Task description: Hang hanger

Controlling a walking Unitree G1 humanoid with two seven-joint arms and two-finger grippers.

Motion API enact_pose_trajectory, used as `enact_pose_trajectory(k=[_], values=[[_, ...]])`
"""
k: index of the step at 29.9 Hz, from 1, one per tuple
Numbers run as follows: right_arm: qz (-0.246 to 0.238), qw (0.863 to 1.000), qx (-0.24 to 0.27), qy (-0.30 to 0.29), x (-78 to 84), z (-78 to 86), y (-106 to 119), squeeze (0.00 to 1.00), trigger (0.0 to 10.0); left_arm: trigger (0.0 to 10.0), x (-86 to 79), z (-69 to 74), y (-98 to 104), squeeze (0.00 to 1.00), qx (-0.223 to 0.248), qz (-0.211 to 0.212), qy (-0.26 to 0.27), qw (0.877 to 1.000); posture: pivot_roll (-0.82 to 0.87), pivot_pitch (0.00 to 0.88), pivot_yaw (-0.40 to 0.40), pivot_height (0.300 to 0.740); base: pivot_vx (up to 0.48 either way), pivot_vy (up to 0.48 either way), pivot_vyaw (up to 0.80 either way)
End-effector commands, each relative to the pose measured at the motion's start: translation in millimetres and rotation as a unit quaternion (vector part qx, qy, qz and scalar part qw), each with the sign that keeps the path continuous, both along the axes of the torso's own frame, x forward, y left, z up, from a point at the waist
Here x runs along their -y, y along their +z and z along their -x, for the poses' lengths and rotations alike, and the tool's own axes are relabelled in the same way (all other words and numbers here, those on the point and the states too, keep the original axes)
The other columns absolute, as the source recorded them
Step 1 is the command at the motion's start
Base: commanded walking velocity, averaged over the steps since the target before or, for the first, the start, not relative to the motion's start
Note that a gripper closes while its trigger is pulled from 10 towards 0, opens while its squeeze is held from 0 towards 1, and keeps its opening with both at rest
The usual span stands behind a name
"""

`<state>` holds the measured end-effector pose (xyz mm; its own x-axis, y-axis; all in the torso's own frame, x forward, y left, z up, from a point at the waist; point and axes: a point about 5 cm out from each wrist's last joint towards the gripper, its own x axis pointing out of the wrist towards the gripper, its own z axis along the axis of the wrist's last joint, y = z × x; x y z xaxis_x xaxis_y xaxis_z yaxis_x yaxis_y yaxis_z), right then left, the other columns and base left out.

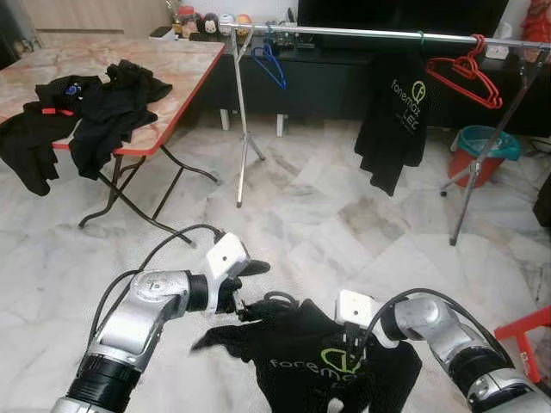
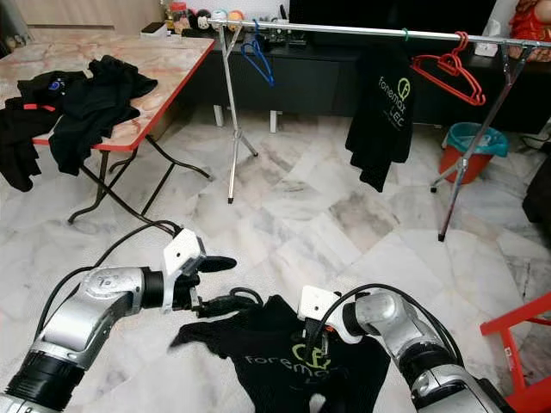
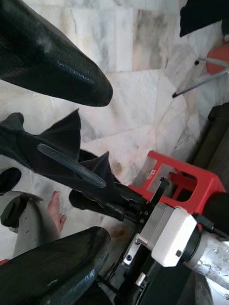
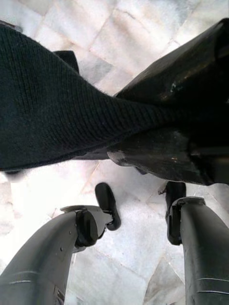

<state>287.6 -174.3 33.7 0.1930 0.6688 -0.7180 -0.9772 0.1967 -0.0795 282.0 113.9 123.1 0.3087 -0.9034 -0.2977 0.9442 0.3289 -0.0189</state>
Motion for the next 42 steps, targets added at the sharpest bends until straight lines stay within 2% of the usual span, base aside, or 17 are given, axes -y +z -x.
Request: enact_pose_trajectory(k=[1,13,25,26,27,28,29,30,31,33,35,37,38,41,42], values=[[-0.018,1.0,0.02,0.012,-6.0,-5.0,9,0.0,10.0,10.0,3.8,1.9,3,0.0,0.002,-0.005,-0.016,1.0,0.04,0.0,-0.016,0.74,0.0,0.0,0.0],[-0.026,0.999,0.029,0.019,-9.3,-7.8,12,0.0,10.0,10.0,7.2,5.4,-1,0.0,-0.013,-0.015,-0.031,0.999,0.03,0.0,-0.015,0.74,0.0,0.0,0.0],[-0.046,0.998,0.03,0.036,-17.7,-7.9,16,0.0,10.0,10.0,8.6,0.9,1,0.0,-0.022,0.003,-0.019,1.0,0.03,0.0,-0.016,0.74,0.0,0.0,0.0],[-0.047,0.998,0.031,0.037,-17.6,-8.3,17,0.0,10.0,8.5,8.2,0.8,1,0.0,-0.023,0.003,-0.018,1.0,0.03,0.0,-0.018,0.74,0.0,0.0,0.0],[-0.047,0.998,0.033,0.037,-17.2,-9.0,18,0.0,10.0,5.6,7.6,1.1,1,0.0,-0.027,0.002,-0.019,0.999,0.03,0.0,-0.018,0.74,0.0,0.0,0.0],[-0.047,0.998,0.033,0.037,-17.2,-9.0,18,0.0,10.0,5.6,7.6,1.1,1,0.0,-0.027,0.002,-0.019,0.999,0.03,0.0,-0.018,0.74,0.0,0.0,0.0],[-0.047,0.998,0.034,0.037,-17.1,-9.4,18,0.0,10.0,1.8,7.2,1.3,0,0.0,-0.028,0.001,-0.019,0.999,0.03,0.0,-0.018,0.74,0.0,0.0,0.0],[-0.047,0.998,0.034,0.036,-17.0,-9.6,19,0.0,10.0,1.8,7.0,1.3,0,0.0,-0.028,0.001,-0.019,0.999,0.03,0.0,-0.018,0.74,0.0,0.0,0.0],[-0.049,0.998,0.037,0.033,-16.3,-10.7,20,0.0,10.0,1.3,6.4,1.6,0,0.0,-0.029,-0.001,-0.019,0.999,0.04,0.0,-0.019,0.74,0.0,0.0,0.0],[-0.049,0.998,0.038,0.031,-16.0,-11.3,21,0.0,10.0,1.6,5.8,1.7,0,0.0,-0.03,-0.002,-0.018,0.999,0.04,0.0,-0.019,0.74,0.0,0.0,0.0],[-0.049,0.998,0.04,0.03,-15.4,-11.8,22,0.0,10.0,2.5,4.3,2.4,-2,0.0,-0.033,-0.009,-0.018,0.999,0.04,0.0,-0.019,0.74,0.0,0.0,0.0],[-0.05,0.997,0.043,0.028,-15.0,-12.8,23,0.0,10.0,4.9,3.0,2.1,-4,0.0,-0.033,-0.016,-0.016,0.999,0.04,0.0,-0.019,0.74,0.0,0.0,0.0],[-0.05,0.997,0.044,0.027,-14.5,-13.6,24,0.0,10.0,8.6,2.5,1.7,-4,0.0,-0.033,-0.018,-0.015,0.999,0.04,0.0,-0.019,0.74,0.0,0.0,0.0],[-0.051,0.997,0.045,0.027,-13.8,-14.5,25,0.0,10.0,9.0,2.6,1.2,-4,0.0,-0.034,-0.015,-0.012,0.999,0.03,0.0,-0.02,0.74,0.0,0.0,0.0],[-0.05,0.997,0.046,0.028,-13.6,-14.5,25,0.0,10.0,8.0,2.9,1.1,-4,0.0,-0.035,-0.014,-0.012,0.999,0.03,0.0,-0.02,0.74,0.0,0.0,0.0]])
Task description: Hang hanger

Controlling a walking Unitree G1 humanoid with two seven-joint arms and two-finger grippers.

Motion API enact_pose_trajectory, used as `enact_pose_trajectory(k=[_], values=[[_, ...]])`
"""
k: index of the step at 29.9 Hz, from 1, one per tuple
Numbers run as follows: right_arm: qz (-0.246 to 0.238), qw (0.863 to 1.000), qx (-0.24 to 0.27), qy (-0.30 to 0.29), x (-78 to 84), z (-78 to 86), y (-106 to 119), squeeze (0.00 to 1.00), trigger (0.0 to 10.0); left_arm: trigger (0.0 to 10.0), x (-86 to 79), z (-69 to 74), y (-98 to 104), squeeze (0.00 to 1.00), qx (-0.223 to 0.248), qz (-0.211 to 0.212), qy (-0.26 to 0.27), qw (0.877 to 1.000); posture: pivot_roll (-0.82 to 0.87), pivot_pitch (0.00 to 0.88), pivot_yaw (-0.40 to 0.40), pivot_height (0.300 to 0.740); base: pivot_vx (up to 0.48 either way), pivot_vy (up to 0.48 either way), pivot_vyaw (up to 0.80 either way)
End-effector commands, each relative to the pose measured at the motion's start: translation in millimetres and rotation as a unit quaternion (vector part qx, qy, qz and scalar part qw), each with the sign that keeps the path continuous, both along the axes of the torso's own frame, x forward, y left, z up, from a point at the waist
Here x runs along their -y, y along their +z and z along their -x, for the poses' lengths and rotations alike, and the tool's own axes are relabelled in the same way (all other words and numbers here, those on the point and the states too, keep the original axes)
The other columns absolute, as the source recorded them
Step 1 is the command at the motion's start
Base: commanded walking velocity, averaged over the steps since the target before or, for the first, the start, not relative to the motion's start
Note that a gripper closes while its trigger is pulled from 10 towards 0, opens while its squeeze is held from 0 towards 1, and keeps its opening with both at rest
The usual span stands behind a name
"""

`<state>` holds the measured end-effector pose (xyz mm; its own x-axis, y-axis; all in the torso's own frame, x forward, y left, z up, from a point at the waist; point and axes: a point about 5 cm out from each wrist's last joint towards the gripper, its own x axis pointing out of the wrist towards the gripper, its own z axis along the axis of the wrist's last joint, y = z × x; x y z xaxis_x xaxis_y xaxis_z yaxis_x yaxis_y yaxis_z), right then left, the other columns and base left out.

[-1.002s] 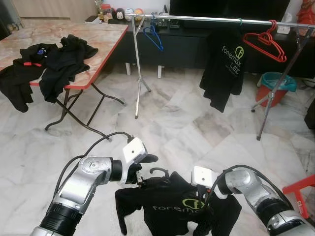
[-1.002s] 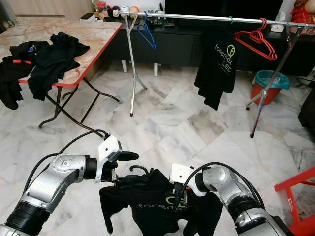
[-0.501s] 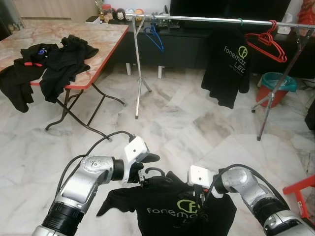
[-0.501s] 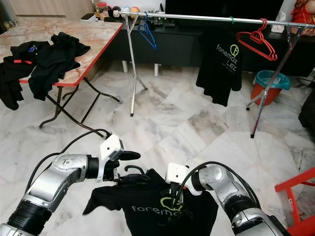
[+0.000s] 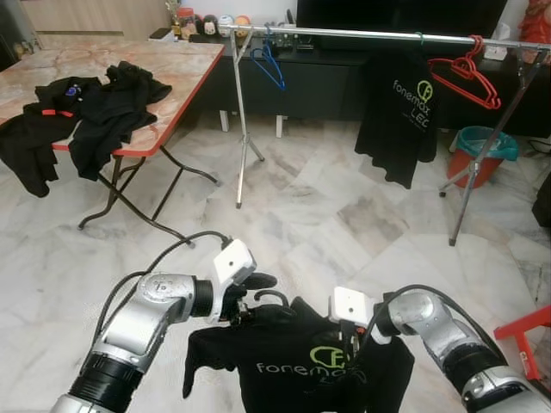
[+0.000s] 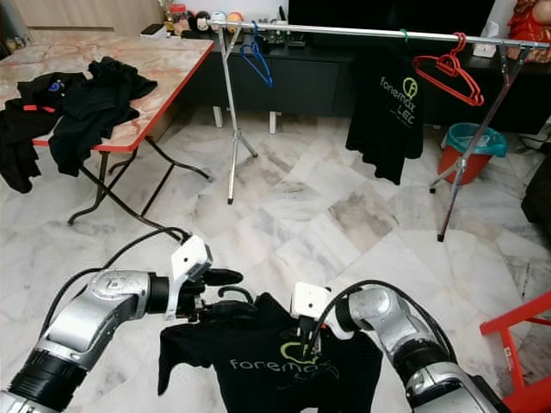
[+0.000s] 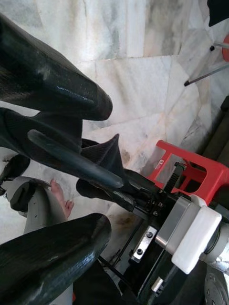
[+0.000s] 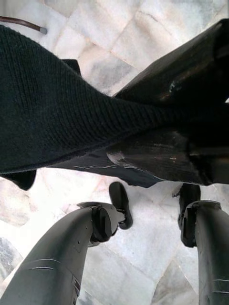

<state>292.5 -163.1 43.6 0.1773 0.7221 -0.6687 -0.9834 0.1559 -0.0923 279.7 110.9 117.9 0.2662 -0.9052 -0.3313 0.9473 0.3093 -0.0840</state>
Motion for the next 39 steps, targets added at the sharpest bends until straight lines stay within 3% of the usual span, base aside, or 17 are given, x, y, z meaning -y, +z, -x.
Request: enact_pose_trajectory(k=[1,2,3,4,5,7,8,12,19,20,21,22,39], values=[[-0.018,0.999,0.033,0.004,-2.5,-9.6,15.1,0.0,10.0,8.0,0.1,-1.2,0.8,0.0,0.001,-0.006,-0.001,1.0,0.03,0.0,-0.02,0.74,0.0,0.0,0.0],[-0.018,0.999,0.033,0.004,-2.5,-9.6,15.2,0.0,10.0,6.7,0.3,-1.2,0.9,0.0,0.001,-0.005,-0.002,1.0,0.03,0.0,-0.02,0.74,0.0,0.0,0.0],[-0.018,0.999,0.033,0.005,-2.5,-9.6,15.1,0.0,10.0,4.2,1.1,-1.3,1.4,0.0,0.0,-0.002,-0.002,1.0,0.03,0.0,-0.02,0.74,0.0,0.0,0.0],[-0.018,0.999,0.033,0.005,-2.6,-9.5,15.1,0.0,10.0,4.2,1.4,-1.4,1.6,0.0,0.0,-0.001,-0.002,1.0,0.03,0.0,-0.02,0.74,0.0,0.0,0.0],[-0.018,0.999,0.033,0.006,-2.9,-9.3,15.0,0.0,10.0,2.2,2.1,-1.5,2.2,0.0,0.001,0.001,-0.003,1.0,0.03,0.0,-0.021,0.74,0.0,0.0,0.0],[-0.019,0.999,0.032,0.007,-3.5,-8.9,14.6,0.0,10.0,2.4,3.0,-1.6,2.9,0.0,0.002,0.004,-0.003,1.0,0.03,0.0,-0.022,0.74,0.0,0.0,0.0],[-0.019,0.999,0.031,0.008,-4.0,-8.7,14.5,0.0,10.0,3.3,3.2,-1.7,3.0,0.0,0.002,0.004,-0.003,1.0,0.04,0.0,-0.021,0.74,0.0,0.0,0.0],[-0.02,0.999,0.031,0.009,-5.1,-8.7,14.1,0.0,10.0,3.4,3.4,-1.9,3.0,0.0,0.002,0.004,-0.004,1.0,0.04,0.0,-0.021,0.74,0.0,0.0,0.0],[-0.021,0.999,0.03,0.011,-6.2,-8.3,14.0,0.0,10.0,2.1,3.6,-1.7,3.0,0.0,0.001,0.004,-0.005,1.0,0.04,0.0,-0.022,0.74,0.0,0.0,0.0],[-0.021,0.999,0.03,0.011,-6.1,-8.4,13.9,0.0,10.0,0.7,4.3,-1.9,2.5,0.0,0.0,0.003,-0.004,1.0,0.03,0.0,-0.022,0.74,0.0,0.0,0.0],[-0.021,0.999,0.03,0.011,-6.1,-8.4,13.9,0.0,10.0,0.7,4.3,-1.9,2.5,0.0,0.0,0.003,-0.004,1.0,0.03,0.0,-0.022,0.74,0.0,0.0,0.0],[-0.02,0.999,0.031,0.01,-6.2,-8.5,13.9,0.0,10.0,0.0,4.7,-2.0,2.1,0.0,0.0,0.003,-0.004,1.0,0.03,0.0,-0.022,0.74,0.0,0.0,0.0],[-0.021,0.999,0.031,0.006,-6.9,-8.8,13.1,0.0,10.0,0.0,6.8,-0.5,2.6,0.0,-0.005,0.007,-0.012,1.0,0.04,0.0,-0.022,0.74,0.0,0.0,0.0]])
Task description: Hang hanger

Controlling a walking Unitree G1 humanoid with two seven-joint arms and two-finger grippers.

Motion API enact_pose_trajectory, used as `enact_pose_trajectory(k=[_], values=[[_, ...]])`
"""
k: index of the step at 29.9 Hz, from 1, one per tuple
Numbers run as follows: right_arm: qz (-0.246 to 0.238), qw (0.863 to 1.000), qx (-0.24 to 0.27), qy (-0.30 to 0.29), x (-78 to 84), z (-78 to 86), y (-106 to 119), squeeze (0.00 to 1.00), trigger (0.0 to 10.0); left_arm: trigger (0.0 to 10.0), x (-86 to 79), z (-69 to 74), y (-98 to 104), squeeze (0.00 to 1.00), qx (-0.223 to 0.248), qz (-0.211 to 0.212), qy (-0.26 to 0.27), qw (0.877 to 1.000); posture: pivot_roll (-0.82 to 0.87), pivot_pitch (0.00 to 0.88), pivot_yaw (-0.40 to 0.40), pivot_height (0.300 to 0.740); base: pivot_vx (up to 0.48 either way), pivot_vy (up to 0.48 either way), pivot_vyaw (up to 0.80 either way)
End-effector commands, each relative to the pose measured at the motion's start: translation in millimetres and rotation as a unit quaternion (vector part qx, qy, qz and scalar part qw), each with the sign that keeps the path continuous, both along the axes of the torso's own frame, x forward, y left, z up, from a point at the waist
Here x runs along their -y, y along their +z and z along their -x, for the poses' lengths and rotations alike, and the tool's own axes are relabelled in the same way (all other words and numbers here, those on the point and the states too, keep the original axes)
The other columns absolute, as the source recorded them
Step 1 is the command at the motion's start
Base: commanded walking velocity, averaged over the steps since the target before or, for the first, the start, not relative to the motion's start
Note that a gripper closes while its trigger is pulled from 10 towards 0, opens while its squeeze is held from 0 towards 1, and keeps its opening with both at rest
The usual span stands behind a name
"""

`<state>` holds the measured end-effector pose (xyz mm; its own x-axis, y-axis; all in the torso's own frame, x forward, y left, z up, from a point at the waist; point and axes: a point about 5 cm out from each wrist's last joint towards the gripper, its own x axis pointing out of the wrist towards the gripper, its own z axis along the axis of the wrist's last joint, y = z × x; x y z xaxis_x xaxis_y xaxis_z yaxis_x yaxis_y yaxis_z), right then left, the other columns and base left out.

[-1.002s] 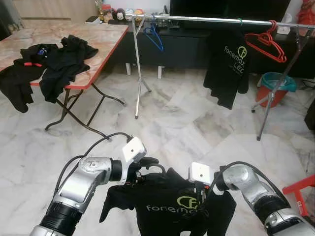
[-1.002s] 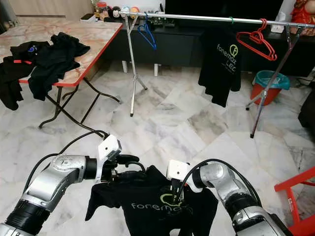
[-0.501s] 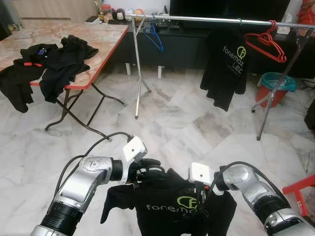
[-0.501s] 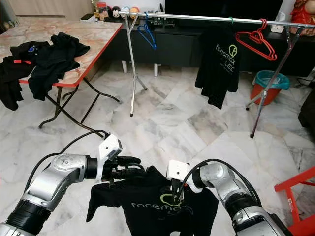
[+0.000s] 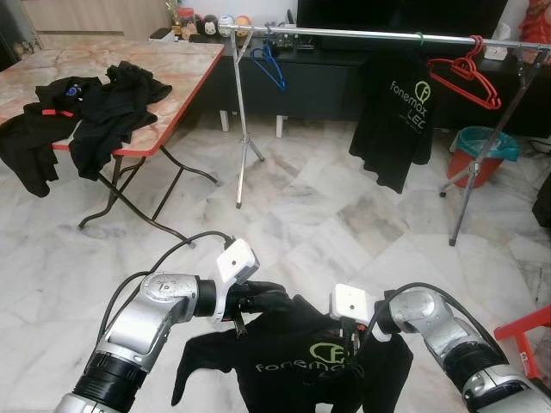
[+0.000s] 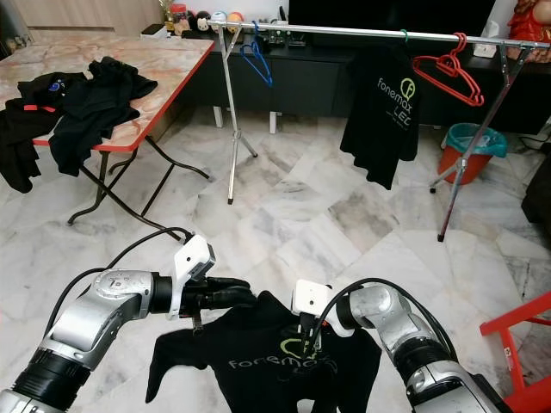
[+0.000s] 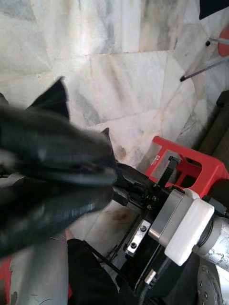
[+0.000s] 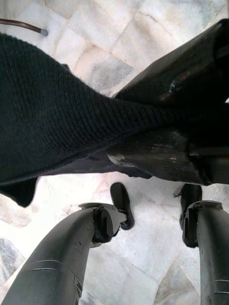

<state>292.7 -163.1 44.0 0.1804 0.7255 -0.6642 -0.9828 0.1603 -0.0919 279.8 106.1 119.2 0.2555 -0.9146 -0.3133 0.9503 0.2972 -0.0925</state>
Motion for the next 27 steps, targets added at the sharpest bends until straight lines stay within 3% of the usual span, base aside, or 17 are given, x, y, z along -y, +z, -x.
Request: enact_pose_trajectory(k=[1,22,23,24,27], values=[[-0.018,0.999,0.031,0.008,-7.4,-8.4,12.5,0.0,10.0,0.0,2.0,-0.4,1.3,0.0,-0.003,-0.003,-0.007,1.0,0.04,0.0,-0.022,0.74,0.0,0.0,0.0],[-0.018,0.999,0.032,-0.001,-7.5,-7.4,9.2,0.0,10.0,0.0,1.5,0.7,2.1,0.0,0.001,-0.01,-0.016,1.0,0.04,0.0,-0.022,0.74,0.0,0.0,0.0],[-0.019,0.999,0.031,-0.001,-7.6,-7.3,9.1,0.21,10.0,0.0,1.2,0.7,2.1,0.0,0.001,-0.011,-0.017,1.0,0.04,0.0,-0.022,0.74,0.0,0.0,0.0],[-0.022,0.999,0.029,-0.004,-7.4,-7.3,9.1,0.96,10.0,0.0,1.1,0.7,2.0,0.0,0.002,-0.012,-0.018,1.0,0.04,0.0,-0.022,0.74,0.0,0.0,0.0],[-0.025,0.999,0.027,-0.002,-7.2,-7.3,9.8,1.0,10.0,0.0,1.0,0.6,2.0,0.0,0.002,-0.012,-0.018,1.0,0.04,0.0,-0.022,0.74,0.0,0.0,0.0]])
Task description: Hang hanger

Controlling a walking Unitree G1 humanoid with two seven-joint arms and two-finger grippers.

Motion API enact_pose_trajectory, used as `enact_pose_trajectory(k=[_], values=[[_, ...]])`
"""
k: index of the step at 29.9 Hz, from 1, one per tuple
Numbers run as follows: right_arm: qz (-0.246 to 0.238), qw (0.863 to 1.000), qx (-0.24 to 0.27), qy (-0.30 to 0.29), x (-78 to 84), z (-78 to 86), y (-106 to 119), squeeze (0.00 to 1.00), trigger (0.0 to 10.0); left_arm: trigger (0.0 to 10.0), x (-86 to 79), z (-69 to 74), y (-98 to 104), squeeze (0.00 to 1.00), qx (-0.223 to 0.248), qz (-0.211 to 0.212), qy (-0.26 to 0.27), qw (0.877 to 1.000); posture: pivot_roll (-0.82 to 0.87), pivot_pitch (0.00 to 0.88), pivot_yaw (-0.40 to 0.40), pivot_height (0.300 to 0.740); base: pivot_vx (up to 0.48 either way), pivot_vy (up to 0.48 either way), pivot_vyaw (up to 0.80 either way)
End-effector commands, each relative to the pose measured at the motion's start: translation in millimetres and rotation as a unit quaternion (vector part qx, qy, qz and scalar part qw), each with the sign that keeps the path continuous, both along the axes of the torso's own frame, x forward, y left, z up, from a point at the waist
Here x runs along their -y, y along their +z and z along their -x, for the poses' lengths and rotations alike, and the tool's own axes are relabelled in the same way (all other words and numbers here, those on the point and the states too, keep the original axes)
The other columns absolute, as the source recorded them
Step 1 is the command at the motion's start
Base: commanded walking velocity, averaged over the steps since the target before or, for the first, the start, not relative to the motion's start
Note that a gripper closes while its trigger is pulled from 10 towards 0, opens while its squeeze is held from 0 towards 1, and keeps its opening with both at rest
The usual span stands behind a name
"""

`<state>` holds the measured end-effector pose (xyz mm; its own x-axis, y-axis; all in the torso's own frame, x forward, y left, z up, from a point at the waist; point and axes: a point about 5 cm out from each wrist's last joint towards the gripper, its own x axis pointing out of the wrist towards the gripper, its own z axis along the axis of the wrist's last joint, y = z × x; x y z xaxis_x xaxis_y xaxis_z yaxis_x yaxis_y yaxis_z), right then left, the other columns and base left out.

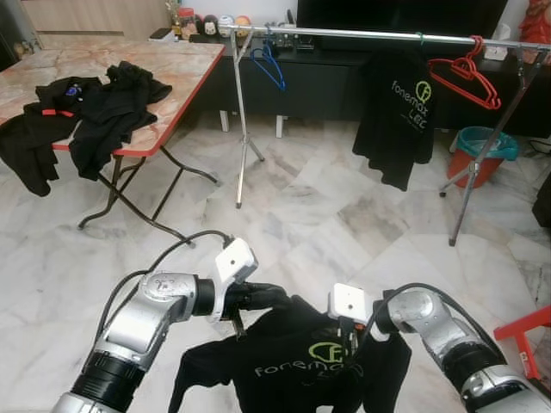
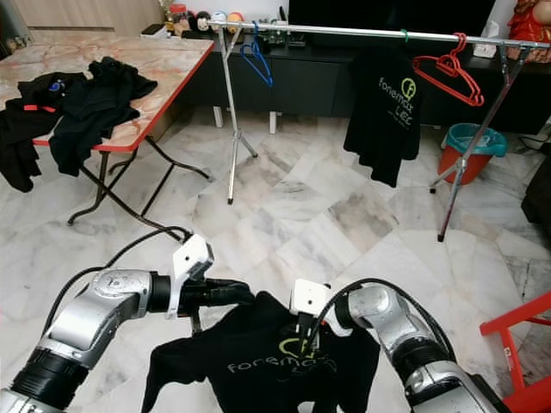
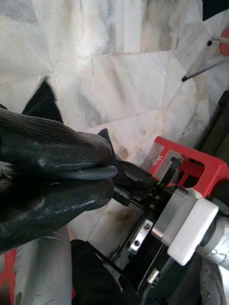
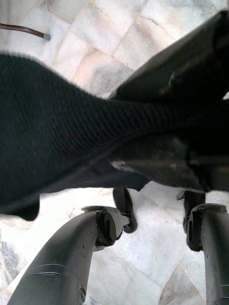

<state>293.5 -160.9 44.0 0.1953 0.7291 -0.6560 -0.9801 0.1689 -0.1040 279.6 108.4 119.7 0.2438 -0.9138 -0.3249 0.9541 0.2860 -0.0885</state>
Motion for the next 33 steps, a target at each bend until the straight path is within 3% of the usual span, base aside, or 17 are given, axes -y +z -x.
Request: enact_pose_trajectory(k=[1,14,20,24,28,29,31,32,33], values=[[-0.021,1.0,0.021,0.003,-4.9,-6.5,10,1.0,10.0,0.0,3.4,0.4,2,0.0,0.002,-0.006,-0.012,1.0,0.04,0.0,-0.022,0.74,0.0,0.0,0.0],[-0.015,1.0,-0.001,0.024,-0.5,0.4,7,1.0,10.0,0.0,3.4,0.8,0,0.0,0.002,-0.014,-0.016,1.0,0.03,0.0,-0.023,0.74,0.0,0.0,0.0],[0.009,0.999,-0.009,0.037,4.3,4.3,4,1.0,10.0,0.0,2.7,1.5,-1,0.0,0.005,-0.024,-0.021,0.999,0.03,0.0,-0.022,0.74,0.0,0.0,0.0],[0.05,0.998,0.007,0.033,14.1,3.4,1,1.0,10.0,0.0,1.2,3.8,-3,0.0,0.007,-0.042,-0.036,0.998,0.03,0.0,-0.022,0.74,0.0,0.0,0.0],[0.044,0.999,0.027,0.01,15.8,-1.7,5,1.0,10.0,0.0,-1.6,5.3,-6,0.0,0.018,-0.075,-0.05,0.996,0.03,0.0,-0.021,0.74,0.0,0.0,0.0],[0.04,0.999,0.033,0.006,15.5,-3.1,6,0.78,10.0,0.0,-2.7,5.6,-7,0.0,0.027,-0.087,-0.056,0.994,0.03,0.0,-0.021,0.74,0.0,0.0,0.0],[0.036,0.999,0.039,0.003,15.2,-4.5,8,0.78,10.0,0.0,-3.8,6.0,-8,0.0,0.038,-0.102,-0.062,0.992,0.03,0.0,-0.021,0.74,0.0,0.0,0.0],[0.033,0.999,0.043,0.002,14.8,-5.7,10,0.0,10.0,0.0,-4.8,6.6,-8,0.0,0.045,-0.113,-0.07,0.99,0.03,0.0,-0.021,0.74,0.0,0.0,0.0],[0.027,0.999,0.045,0.002,14.3,-7.0,12,0.0,10.0,0.0,-5.6,6.9,-9,0.0,0.053,-0.125,-0.078,0.988,0.03,0.0,-0.021,0.74,0.0,0.0,0.0]])
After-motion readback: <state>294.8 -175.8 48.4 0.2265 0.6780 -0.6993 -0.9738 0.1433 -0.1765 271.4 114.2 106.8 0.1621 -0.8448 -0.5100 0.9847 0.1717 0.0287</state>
